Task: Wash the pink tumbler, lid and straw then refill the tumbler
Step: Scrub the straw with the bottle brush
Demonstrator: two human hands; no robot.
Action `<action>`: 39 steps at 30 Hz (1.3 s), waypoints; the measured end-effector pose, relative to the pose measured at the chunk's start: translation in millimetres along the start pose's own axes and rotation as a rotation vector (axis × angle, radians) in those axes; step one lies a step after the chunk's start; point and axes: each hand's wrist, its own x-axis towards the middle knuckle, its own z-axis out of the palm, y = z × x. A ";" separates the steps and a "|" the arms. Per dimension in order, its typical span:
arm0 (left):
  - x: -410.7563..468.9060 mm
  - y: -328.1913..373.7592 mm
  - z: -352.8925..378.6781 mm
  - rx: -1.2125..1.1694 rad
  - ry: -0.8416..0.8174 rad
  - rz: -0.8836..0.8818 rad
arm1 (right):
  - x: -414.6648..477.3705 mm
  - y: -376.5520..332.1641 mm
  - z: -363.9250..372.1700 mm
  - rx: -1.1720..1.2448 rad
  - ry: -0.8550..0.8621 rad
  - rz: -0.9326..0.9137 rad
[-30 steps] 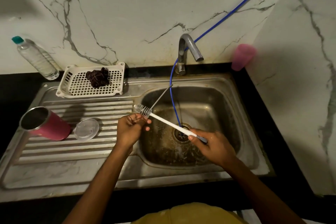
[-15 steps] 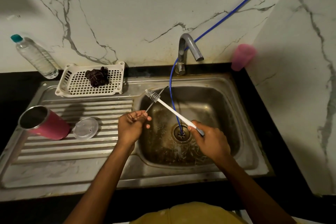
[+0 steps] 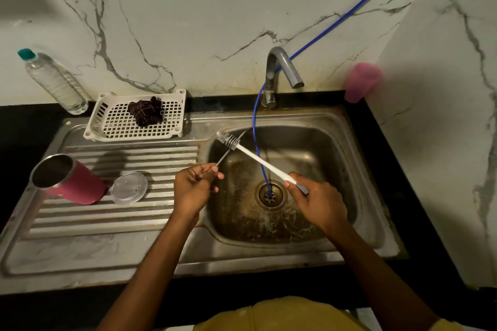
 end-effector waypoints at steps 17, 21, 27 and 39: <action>-8.3 -4.5 -2.9 0.006 -0.003 0.007 | -1.4 18.1 -5.4 0.271 0.014 0.055; -9.8 0.5 0.9 0.009 -0.008 0.027 | 6.6 20.7 -1.3 0.229 0.030 0.149; -9.3 4.4 2.2 -0.046 -0.022 0.021 | 15.1 45.3 -6.5 0.114 -0.018 0.270; -5.4 -8.7 6.1 -0.012 -0.009 -0.084 | -3.6 25.5 -2.1 0.598 0.096 0.150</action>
